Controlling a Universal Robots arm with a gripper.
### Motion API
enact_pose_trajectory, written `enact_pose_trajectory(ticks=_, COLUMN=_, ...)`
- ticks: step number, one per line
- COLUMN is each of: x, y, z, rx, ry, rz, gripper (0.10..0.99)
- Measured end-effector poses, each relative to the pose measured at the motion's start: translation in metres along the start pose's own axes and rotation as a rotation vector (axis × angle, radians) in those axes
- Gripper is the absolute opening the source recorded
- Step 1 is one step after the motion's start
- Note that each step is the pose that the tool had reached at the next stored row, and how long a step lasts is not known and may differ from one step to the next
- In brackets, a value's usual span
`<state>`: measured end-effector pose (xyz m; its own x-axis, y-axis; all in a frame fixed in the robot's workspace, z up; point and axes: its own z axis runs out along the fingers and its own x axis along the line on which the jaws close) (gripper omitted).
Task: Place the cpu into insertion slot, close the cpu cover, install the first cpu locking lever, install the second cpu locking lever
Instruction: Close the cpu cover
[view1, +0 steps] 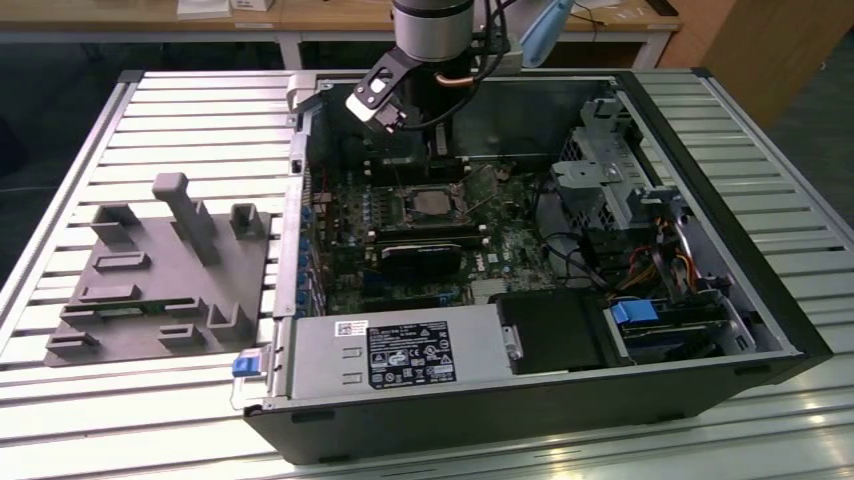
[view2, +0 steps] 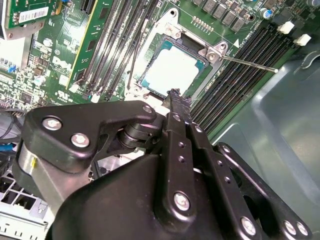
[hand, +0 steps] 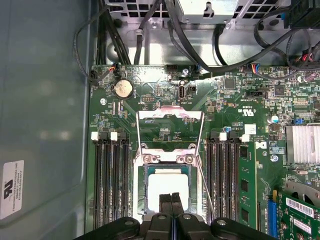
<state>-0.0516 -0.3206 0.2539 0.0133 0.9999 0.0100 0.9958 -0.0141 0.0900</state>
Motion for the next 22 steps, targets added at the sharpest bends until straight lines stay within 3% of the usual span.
enact_pose_trajectory(ticks=12, x=0.0000, y=-0.0002, z=-0.0001, rx=0.000, ry=0.0001, rz=0.000, gripper=0.102)
enact_pose_trajectory(ticks=22, x=0.0001, y=0.0006, z=-0.0094, rx=-0.001, ry=0.0002, rz=0.000, gripper=0.102)
